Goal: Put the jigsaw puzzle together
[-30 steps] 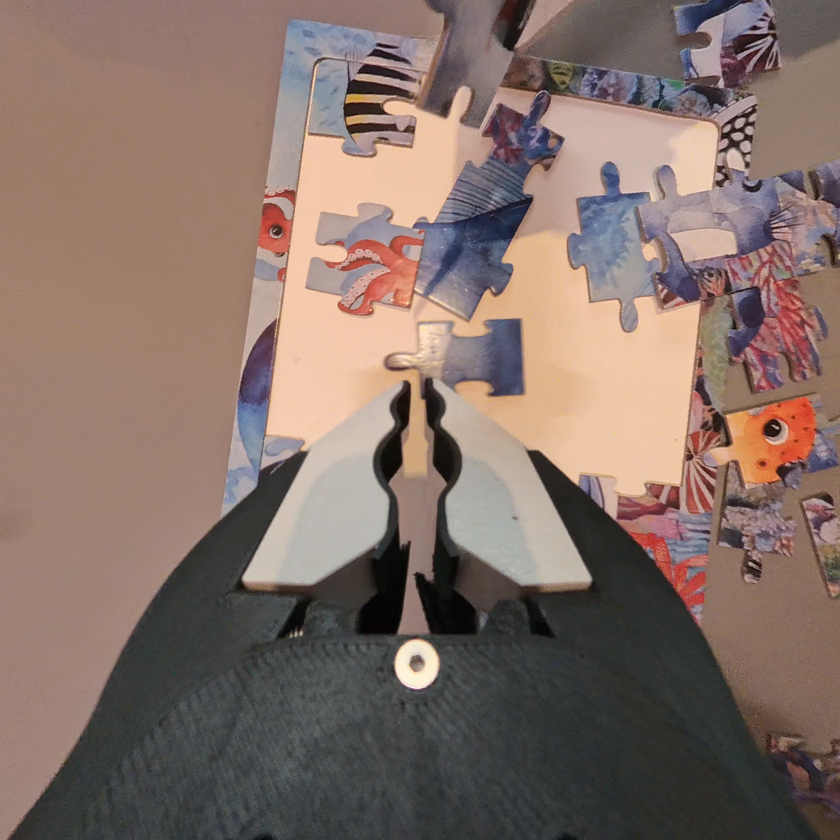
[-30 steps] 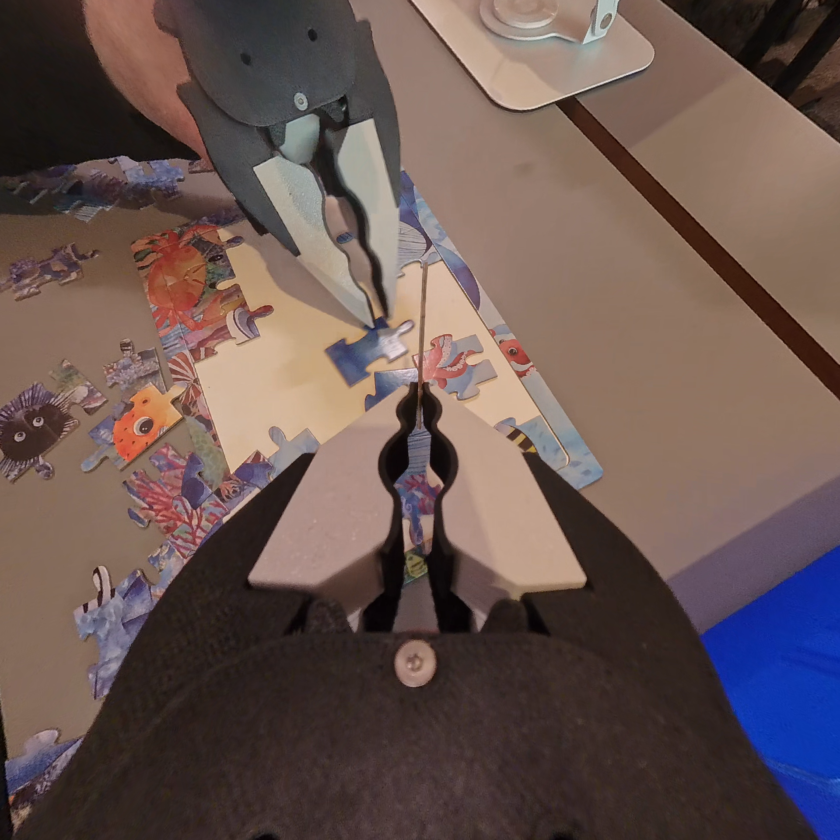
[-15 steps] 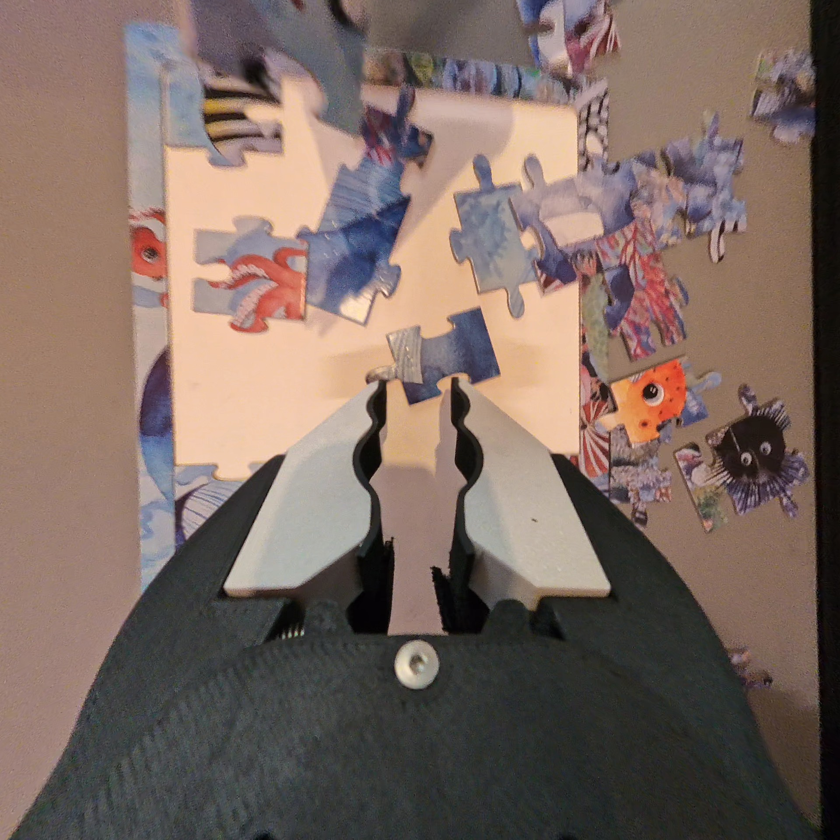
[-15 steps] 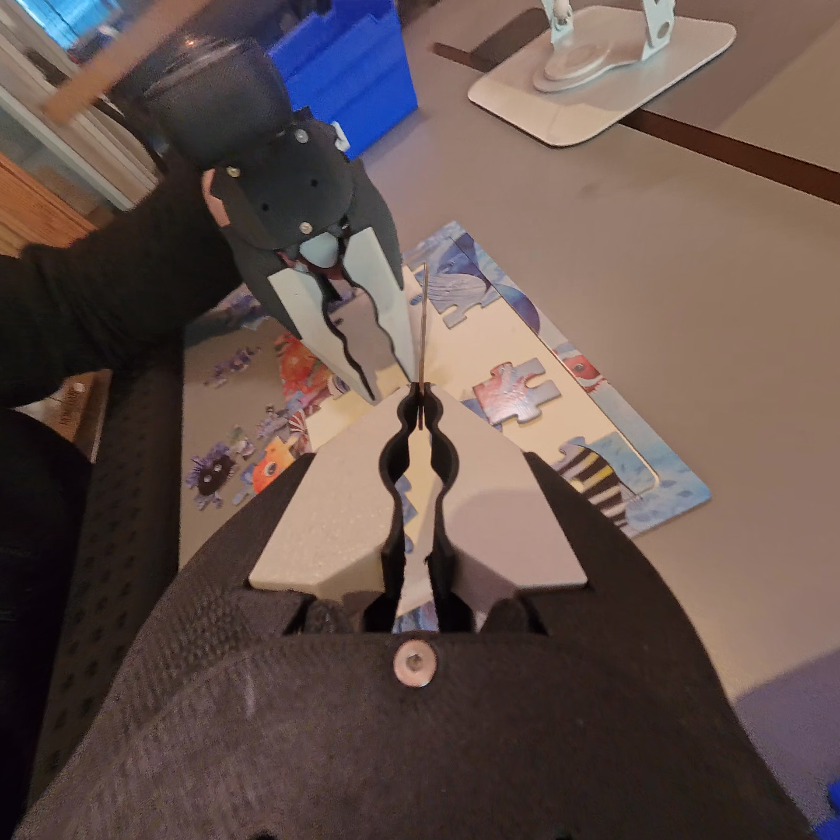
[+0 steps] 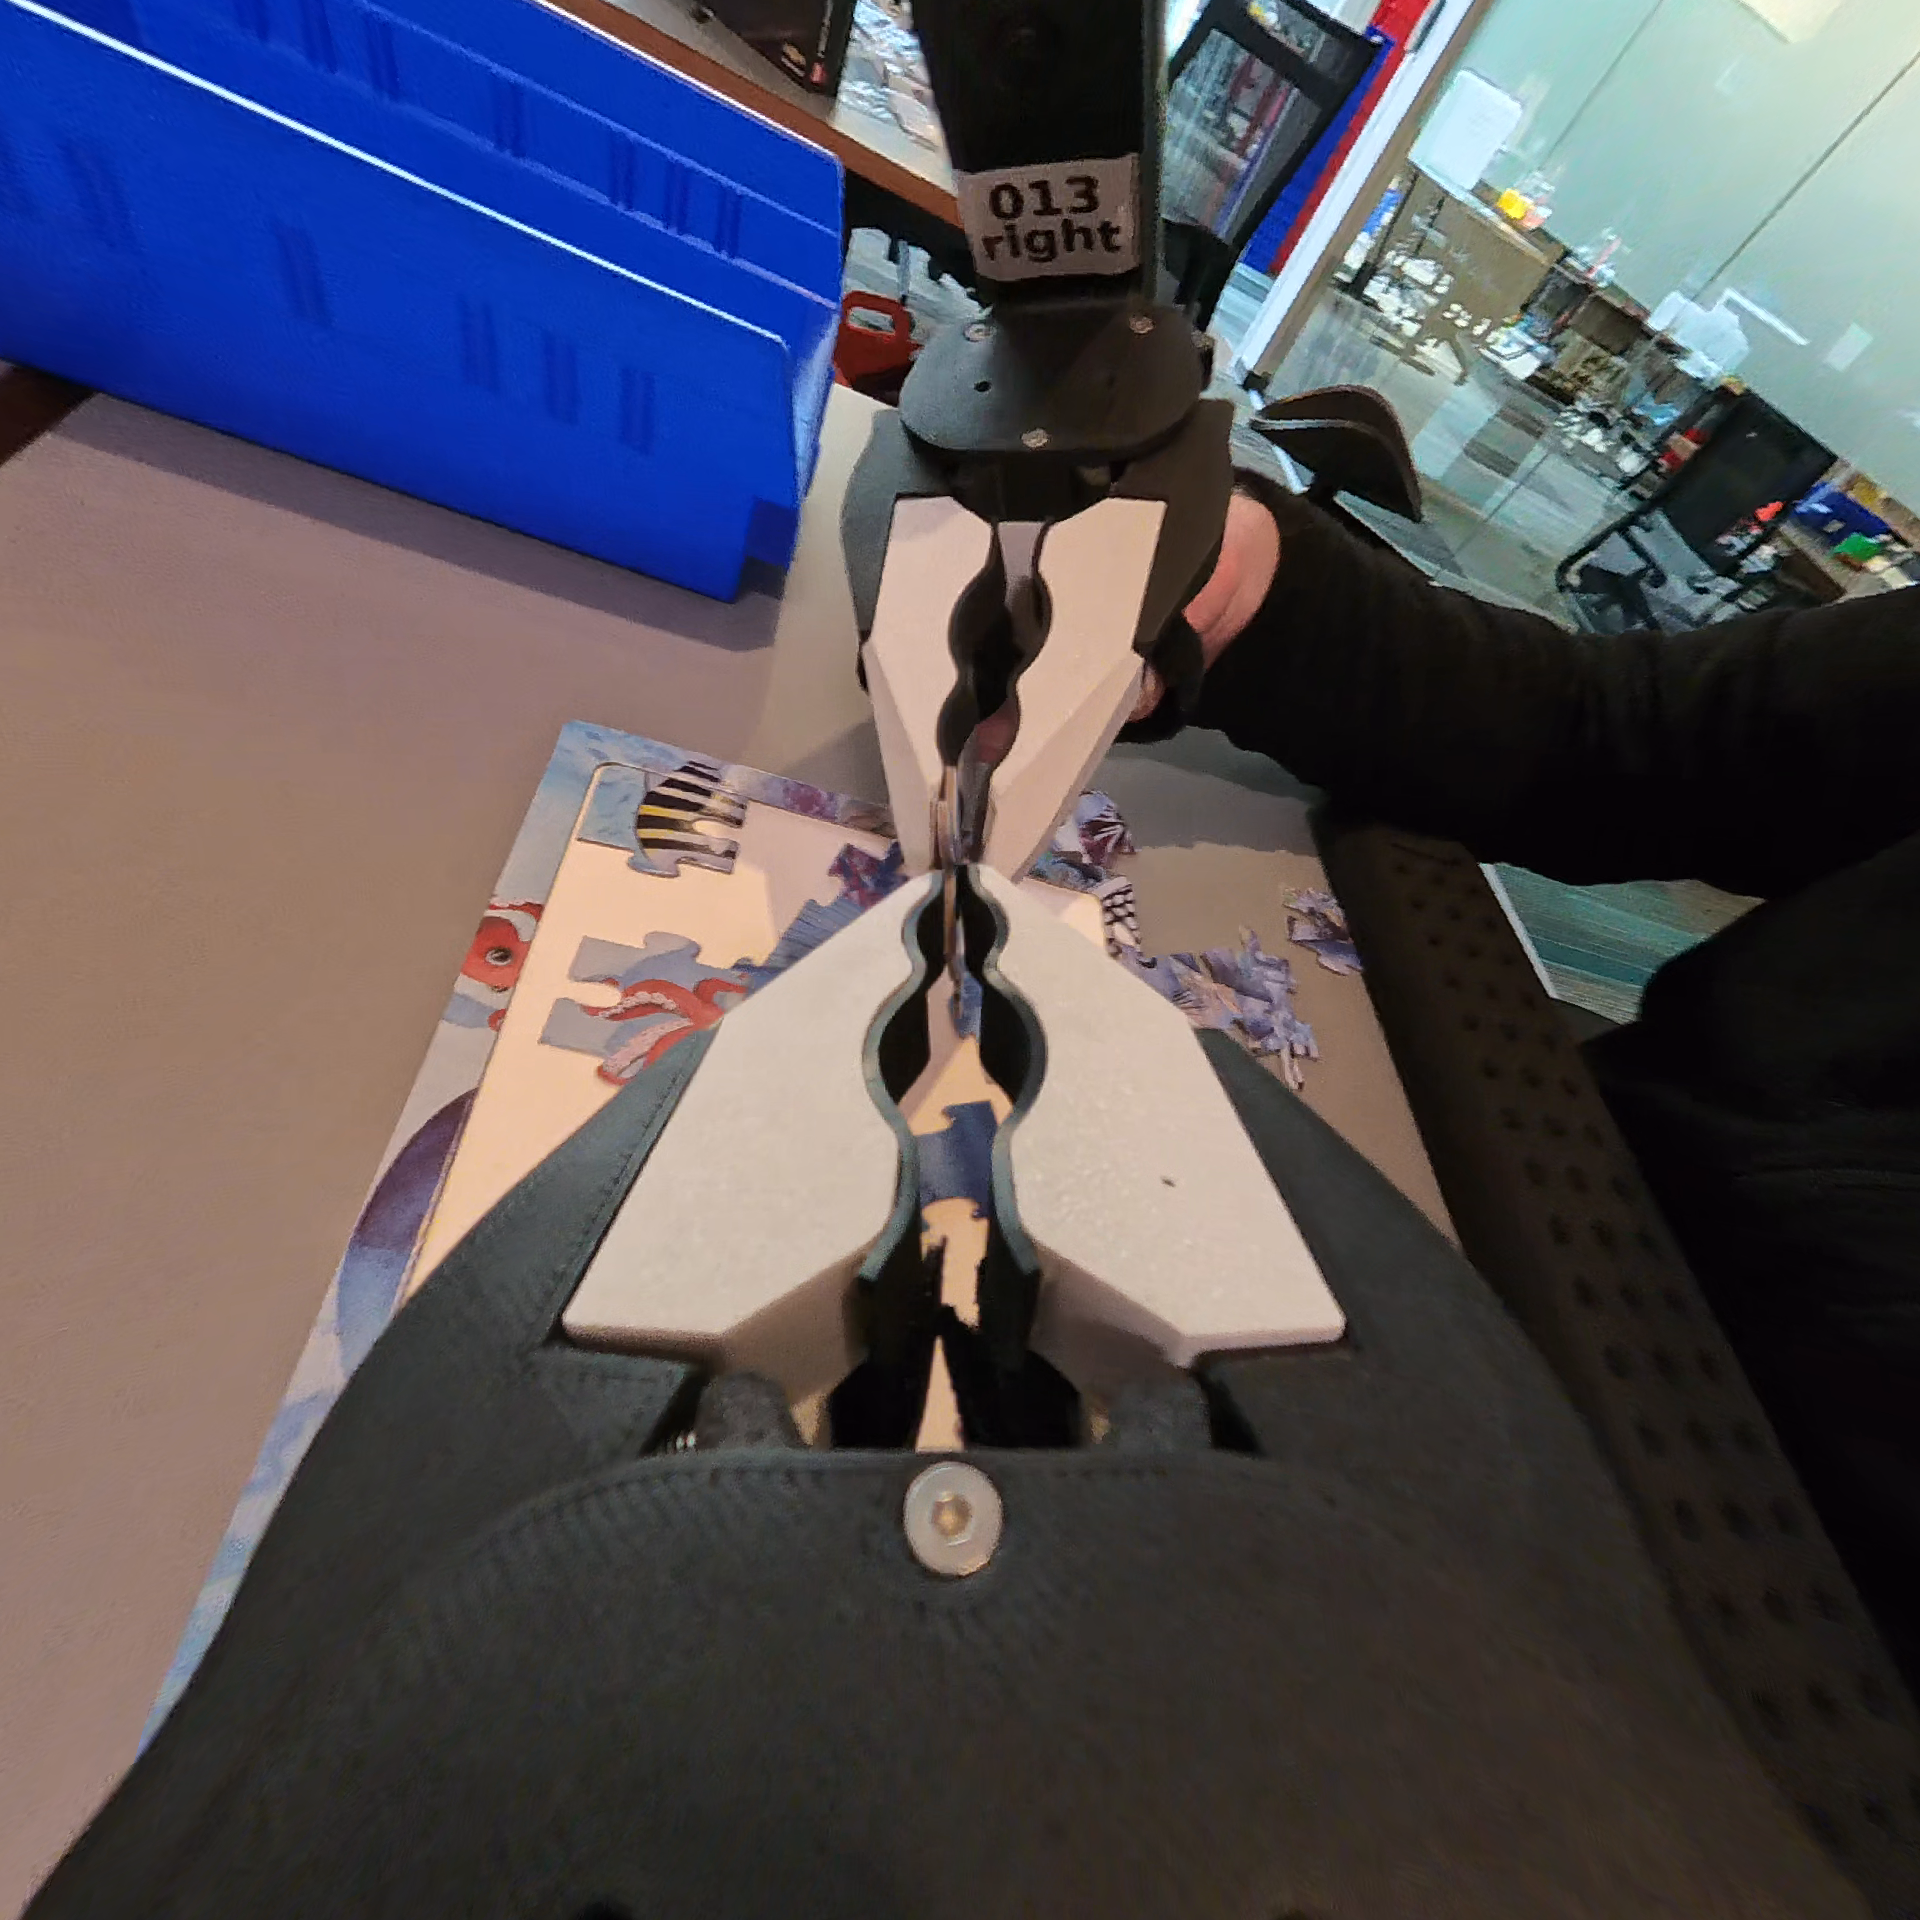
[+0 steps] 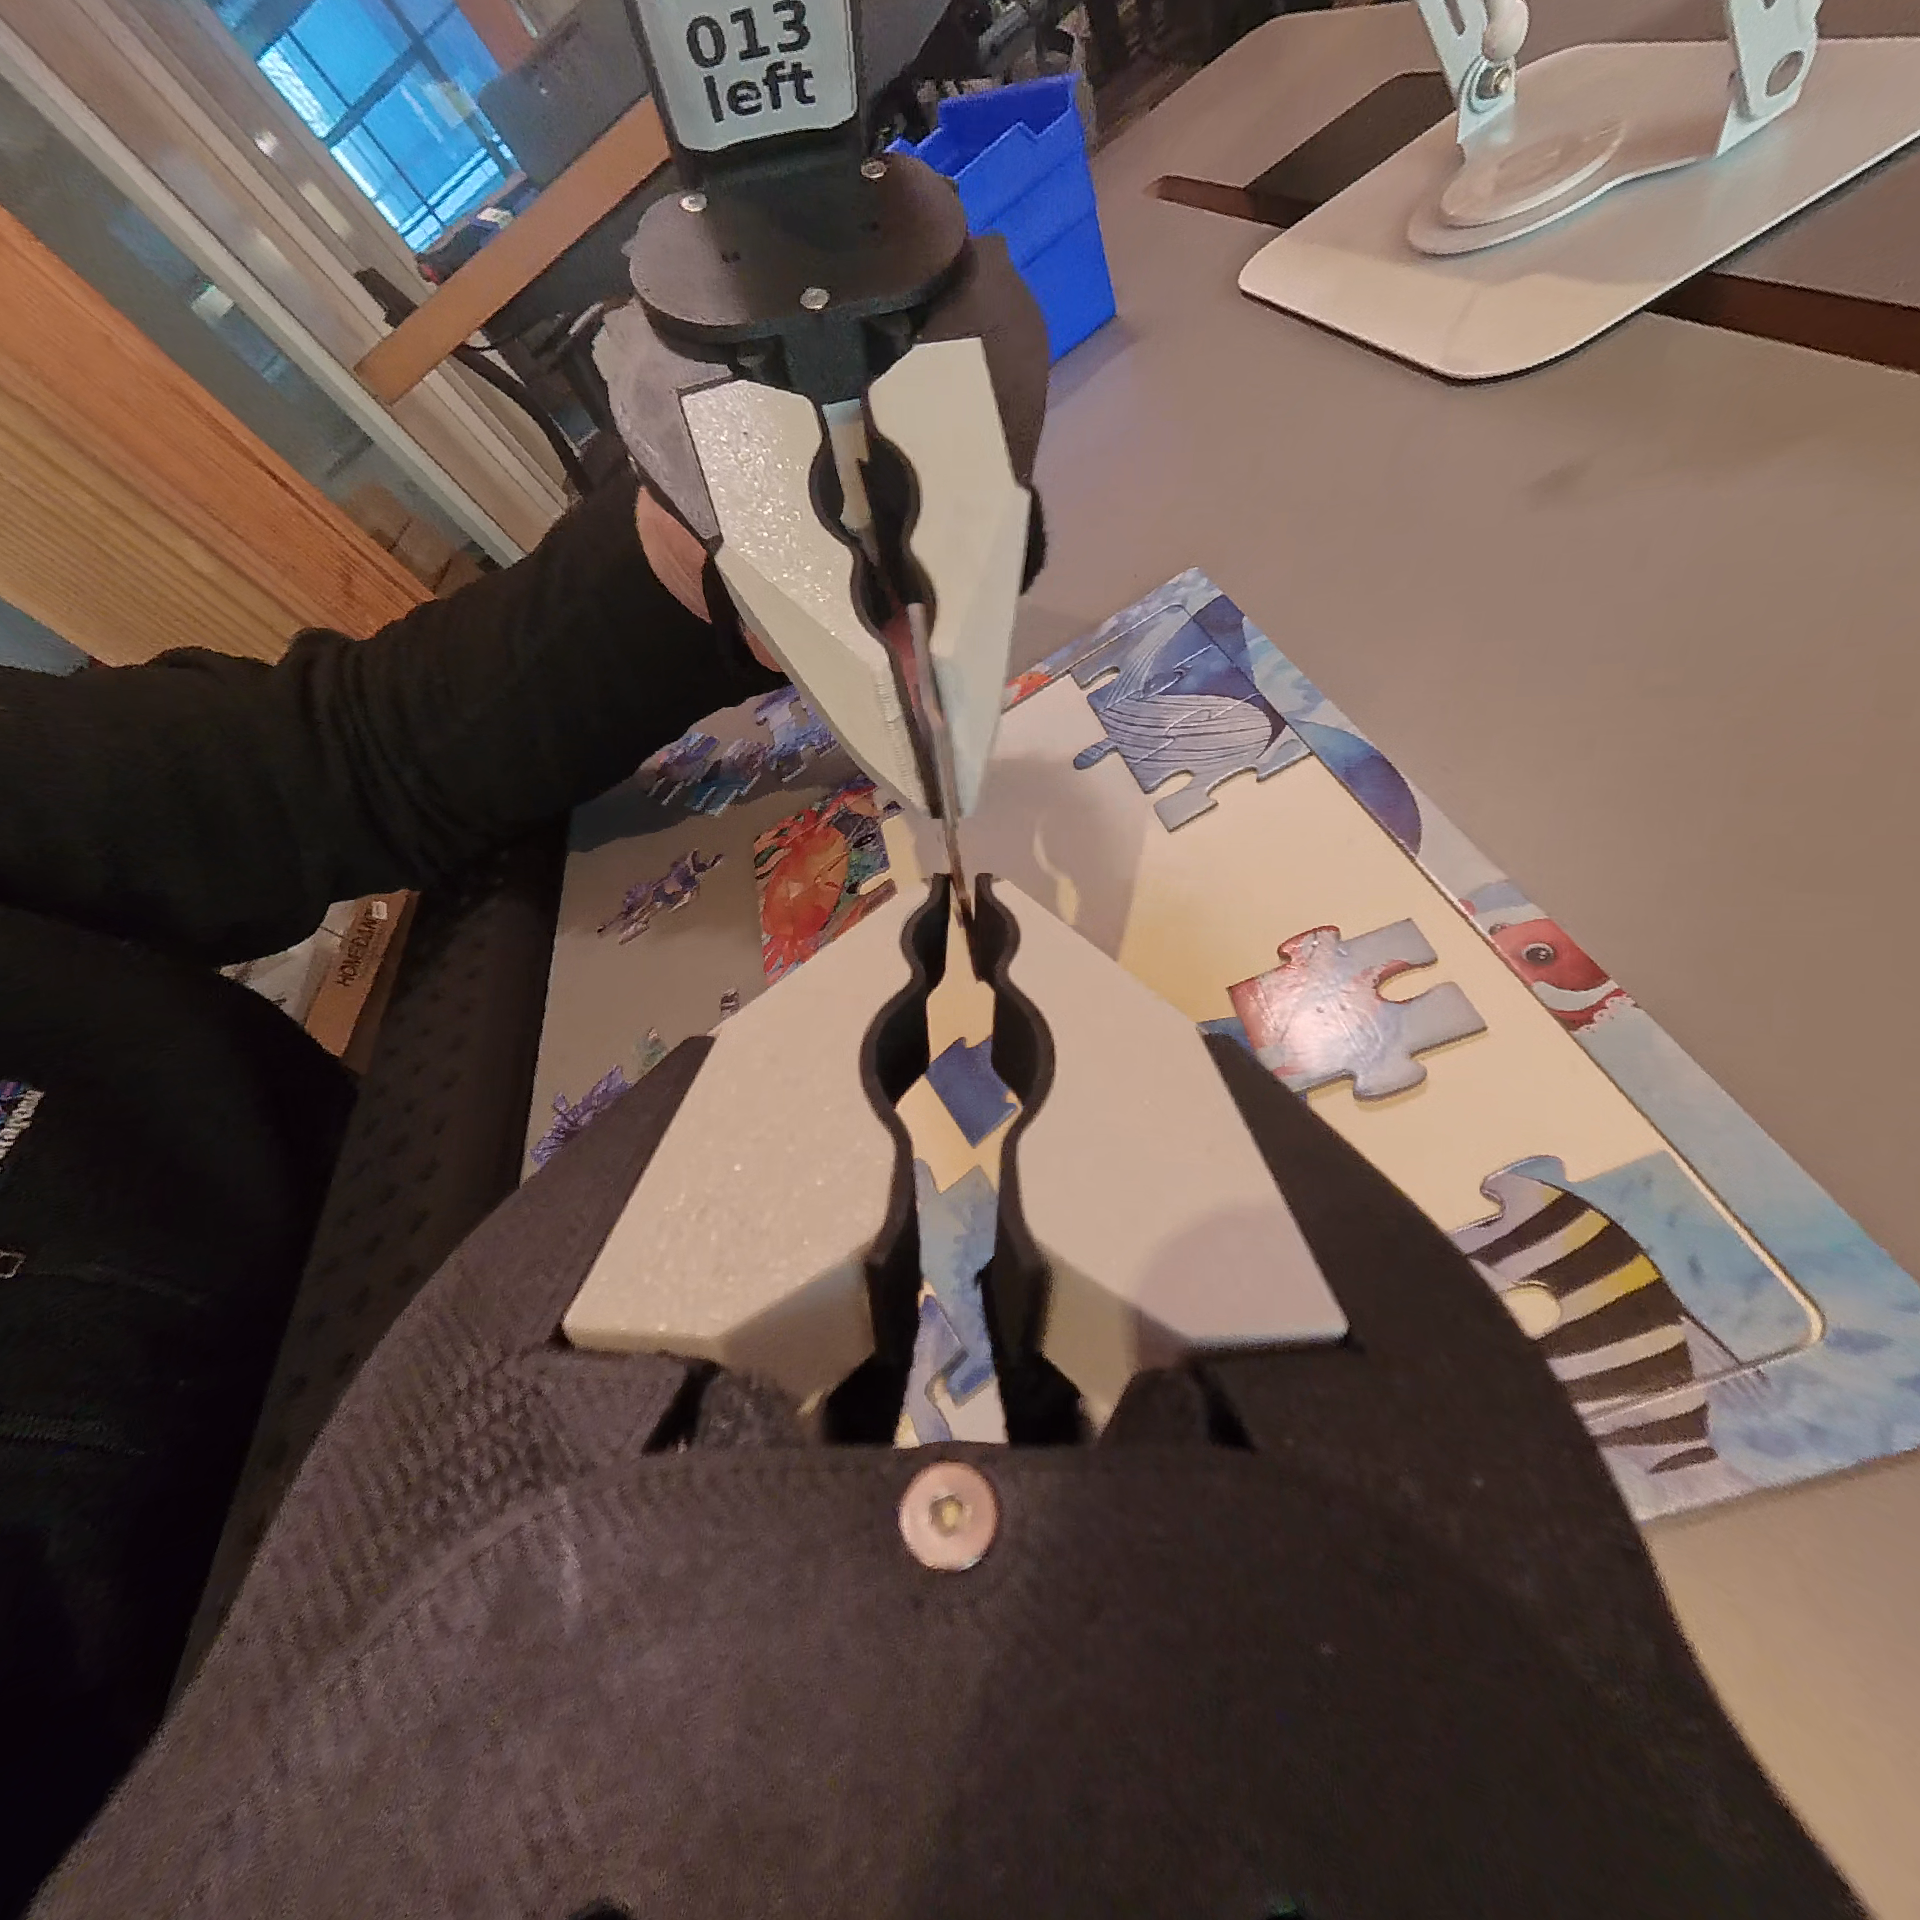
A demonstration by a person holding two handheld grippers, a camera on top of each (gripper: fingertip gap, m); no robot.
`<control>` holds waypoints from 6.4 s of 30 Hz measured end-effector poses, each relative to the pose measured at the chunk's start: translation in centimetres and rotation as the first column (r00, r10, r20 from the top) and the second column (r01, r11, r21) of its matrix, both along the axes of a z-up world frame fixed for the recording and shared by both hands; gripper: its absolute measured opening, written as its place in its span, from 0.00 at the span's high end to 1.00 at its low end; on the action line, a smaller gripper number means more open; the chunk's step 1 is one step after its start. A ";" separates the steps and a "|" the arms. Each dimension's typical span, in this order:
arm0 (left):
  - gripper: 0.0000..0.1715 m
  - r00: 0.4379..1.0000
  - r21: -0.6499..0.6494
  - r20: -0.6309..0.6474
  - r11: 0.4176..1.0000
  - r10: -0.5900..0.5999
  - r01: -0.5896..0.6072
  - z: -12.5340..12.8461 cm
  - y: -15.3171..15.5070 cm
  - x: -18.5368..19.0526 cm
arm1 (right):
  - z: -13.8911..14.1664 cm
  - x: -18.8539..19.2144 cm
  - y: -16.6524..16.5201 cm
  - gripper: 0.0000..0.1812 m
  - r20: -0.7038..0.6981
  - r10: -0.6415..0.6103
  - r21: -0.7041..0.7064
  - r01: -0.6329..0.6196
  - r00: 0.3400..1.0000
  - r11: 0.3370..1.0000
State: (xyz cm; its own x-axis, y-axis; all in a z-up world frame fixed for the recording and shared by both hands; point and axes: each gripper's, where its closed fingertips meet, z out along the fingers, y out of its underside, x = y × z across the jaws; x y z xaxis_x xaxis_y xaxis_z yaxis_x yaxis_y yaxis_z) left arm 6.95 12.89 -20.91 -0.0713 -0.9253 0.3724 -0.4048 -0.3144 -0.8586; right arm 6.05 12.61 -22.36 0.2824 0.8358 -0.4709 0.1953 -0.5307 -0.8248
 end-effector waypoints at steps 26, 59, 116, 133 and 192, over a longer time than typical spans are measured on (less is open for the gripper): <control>0.84 0.901 0.003 -0.418 0.992 0.112 -0.122 -9.6 6.3 -3.9 | -8.6 2.5 5.1 0.84 0.620 -0.067 0.166 -0.046 0.782 0.985; 0.72 0.840 0.363 -0.516 0.931 0.165 0.041 -10.4 5.8 -4.7 | -8.7 0.0 6.0 0.93 0.654 0.060 0.216 -0.261 0.754 0.941; 0.73 0.820 0.353 -0.560 0.930 0.119 0.106 -10.4 5.3 -5.6 | -8.8 -1.9 4.7 0.84 0.711 0.204 0.139 -0.419 0.673 0.897; 0.73 0.815 0.356 -0.566 0.928 0.123 0.107 -10.5 5.3 -5.7 | -8.5 -2.2 4.5 0.82 0.736 0.184 0.144 -0.416 0.652 0.898; 0.58 0.834 0.383 -0.515 0.924 0.200 0.015 -8.0 6.1 -6.4 | -6.6 -0.4 5.8 0.73 0.693 0.049 0.194 -0.251 0.719 0.948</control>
State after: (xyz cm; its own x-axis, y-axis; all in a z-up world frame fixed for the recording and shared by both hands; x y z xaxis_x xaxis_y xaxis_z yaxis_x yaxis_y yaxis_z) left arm 0.56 19.02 -28.87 0.1322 -0.9907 -0.0317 -0.8160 -0.0906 -0.5709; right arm 5.62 18.38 -28.96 0.2985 0.9539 0.0308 0.8081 -0.2355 -0.5400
